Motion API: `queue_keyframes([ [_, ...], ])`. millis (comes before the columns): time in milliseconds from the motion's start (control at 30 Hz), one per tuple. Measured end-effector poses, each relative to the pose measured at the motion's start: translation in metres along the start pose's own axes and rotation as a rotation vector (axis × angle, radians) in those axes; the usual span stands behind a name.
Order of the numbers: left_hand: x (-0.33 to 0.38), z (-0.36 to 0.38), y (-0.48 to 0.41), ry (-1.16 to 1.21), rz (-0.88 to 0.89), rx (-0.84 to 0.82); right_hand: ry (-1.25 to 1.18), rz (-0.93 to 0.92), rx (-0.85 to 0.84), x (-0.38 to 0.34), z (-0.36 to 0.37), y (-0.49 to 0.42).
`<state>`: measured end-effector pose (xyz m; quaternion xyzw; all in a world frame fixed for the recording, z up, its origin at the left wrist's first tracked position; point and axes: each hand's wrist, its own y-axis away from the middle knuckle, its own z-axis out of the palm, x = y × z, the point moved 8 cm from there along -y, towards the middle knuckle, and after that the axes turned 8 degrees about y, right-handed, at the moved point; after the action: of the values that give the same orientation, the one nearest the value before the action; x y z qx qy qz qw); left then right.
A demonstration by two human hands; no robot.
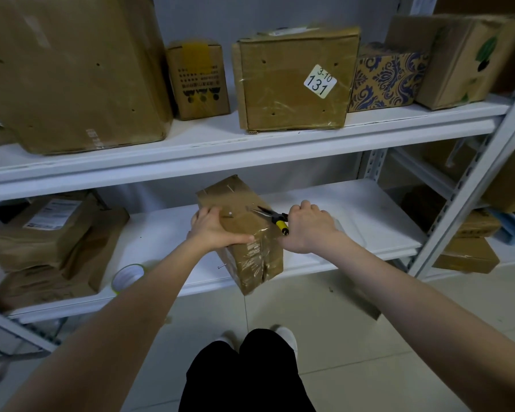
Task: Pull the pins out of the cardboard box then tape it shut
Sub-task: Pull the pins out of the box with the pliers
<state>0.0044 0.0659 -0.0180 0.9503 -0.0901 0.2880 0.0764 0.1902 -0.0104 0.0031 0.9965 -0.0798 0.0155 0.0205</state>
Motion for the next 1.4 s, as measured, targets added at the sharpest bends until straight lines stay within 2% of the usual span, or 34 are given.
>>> queue_keyframes([
  [233, -0.006, -0.002, -0.011, -0.024, -0.025, -0.130, 0.022, -0.042, -0.037, -0.020, -0.004, -0.002],
  [367, -0.009, -0.003, -0.014, -0.042, -0.021, -0.134, -0.036, -0.045, -0.013, -0.028, -0.012, -0.007],
  [567, -0.006, -0.005, -0.011, -0.057, -0.016, -0.119, -0.438, 0.033, -0.204, -0.020, -0.006, -0.005],
  [667, -0.007, -0.005, -0.008, -0.038, -0.007, -0.106, -0.550, 0.083, -0.245, -0.014, -0.004, -0.003],
  [733, -0.008, -0.005, -0.008, -0.029, -0.008, -0.105, -0.495, 0.072, -0.174, -0.015, -0.004, -0.001],
  [833, -0.009, -0.006, -0.008, -0.019, -0.013, -0.107, -0.323, 0.041, 0.051, -0.013, -0.016, 0.003],
  [900, -0.007, -0.006, -0.005, -0.005, -0.017, -0.104, -0.357, 0.072, 0.097, -0.001, -0.024, 0.001],
  [1100, 0.000, 0.000, 0.002, 0.125, 0.001, -0.084, -0.566, 0.274, -0.008, 0.054, 0.005, -0.008],
  [1200, 0.008, 0.006, 0.005, 0.198, -0.010, -0.021, -0.505, 0.374, -0.064, 0.085, 0.040, -0.007],
  [1400, 0.027, 0.018, 0.006, 0.152, -0.060, 0.110, -0.358, 0.490, -0.218, 0.115, 0.093, -0.008],
])
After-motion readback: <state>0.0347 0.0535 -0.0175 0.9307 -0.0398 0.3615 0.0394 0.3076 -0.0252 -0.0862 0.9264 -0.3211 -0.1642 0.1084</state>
